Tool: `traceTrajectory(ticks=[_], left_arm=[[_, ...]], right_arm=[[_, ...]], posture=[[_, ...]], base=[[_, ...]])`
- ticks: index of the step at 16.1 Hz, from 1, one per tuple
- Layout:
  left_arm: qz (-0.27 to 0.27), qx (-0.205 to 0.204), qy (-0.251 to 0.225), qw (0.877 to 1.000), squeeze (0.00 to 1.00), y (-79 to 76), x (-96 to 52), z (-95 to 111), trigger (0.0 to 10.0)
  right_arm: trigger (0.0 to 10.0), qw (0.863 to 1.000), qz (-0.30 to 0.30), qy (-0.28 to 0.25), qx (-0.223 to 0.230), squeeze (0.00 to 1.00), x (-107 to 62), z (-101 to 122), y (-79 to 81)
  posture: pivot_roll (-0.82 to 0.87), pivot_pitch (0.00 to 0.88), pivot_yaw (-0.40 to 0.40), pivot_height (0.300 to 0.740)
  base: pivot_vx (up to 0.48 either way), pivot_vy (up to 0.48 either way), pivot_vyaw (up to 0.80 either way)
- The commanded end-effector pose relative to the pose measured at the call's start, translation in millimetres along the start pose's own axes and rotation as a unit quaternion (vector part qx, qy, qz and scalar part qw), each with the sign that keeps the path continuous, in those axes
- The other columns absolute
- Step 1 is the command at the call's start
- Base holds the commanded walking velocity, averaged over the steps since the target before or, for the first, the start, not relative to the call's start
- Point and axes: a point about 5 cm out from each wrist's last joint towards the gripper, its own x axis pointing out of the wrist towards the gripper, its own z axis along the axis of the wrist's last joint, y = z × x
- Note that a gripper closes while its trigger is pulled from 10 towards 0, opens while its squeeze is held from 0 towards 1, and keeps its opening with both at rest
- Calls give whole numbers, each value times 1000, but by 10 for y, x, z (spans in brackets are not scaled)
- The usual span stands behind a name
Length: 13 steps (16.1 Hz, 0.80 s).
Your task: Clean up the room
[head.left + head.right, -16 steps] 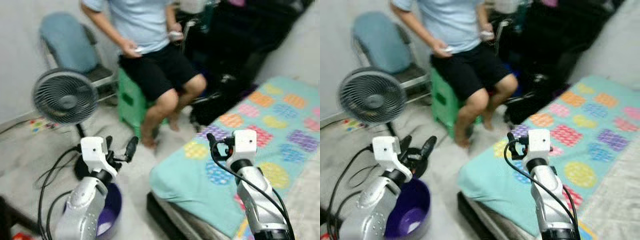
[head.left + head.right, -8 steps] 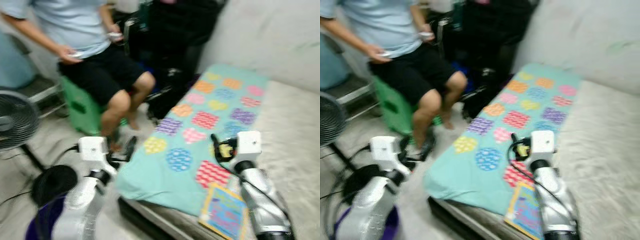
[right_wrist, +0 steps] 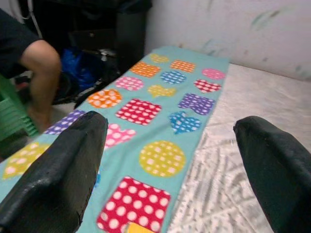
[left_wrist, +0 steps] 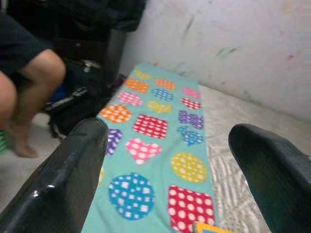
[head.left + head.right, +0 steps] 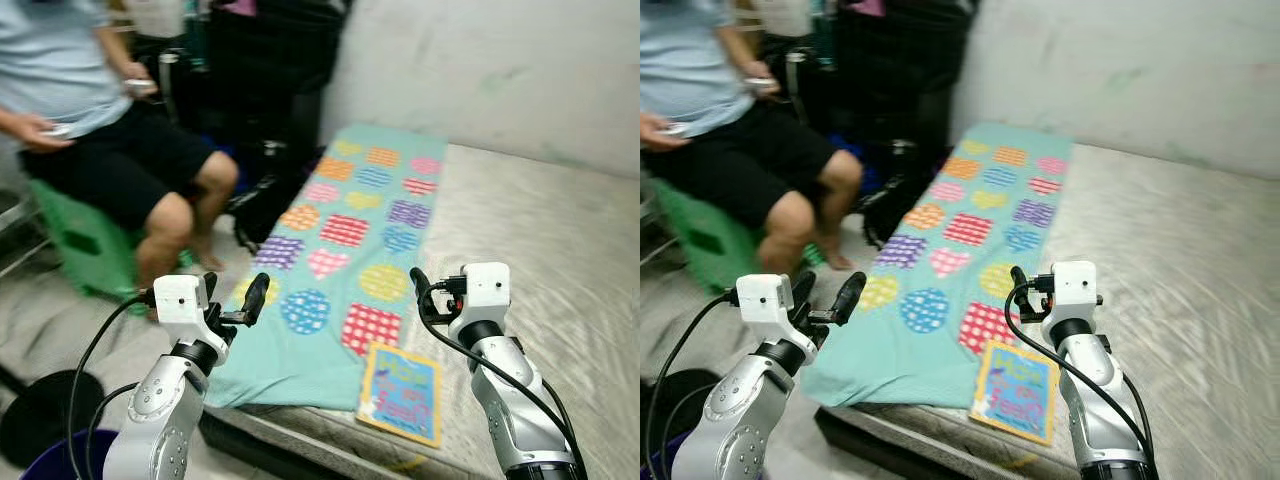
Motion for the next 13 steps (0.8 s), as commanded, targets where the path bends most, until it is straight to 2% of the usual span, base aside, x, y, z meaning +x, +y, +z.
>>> traceTrajectory(ticks=[1, 10, 13], left_arm=[[2, 5, -2, 1000, 0, 3, 7, 18, 10000], [0, -3, -1, 1000, 0, -9, 15, 20, 10000], [-5, -2, -1, 1000, 0, -12, 15, 21, 10000]], right_arm=[[10000, 1000, -1, -7, -2, 0, 12, 32, -4], [10000, 1000, -2, -7, -3, 0, 4, 34, -10], [10000, 1000, -3, -7, -2, 0, 0, 32, -8]], posture=[[-106, 0, -18, 740], [-110, 0, -16, 740], [-112, 0, -13, 740]], base=[[0, 0, -800], [0, 0, -800], [0, 0, 0]])
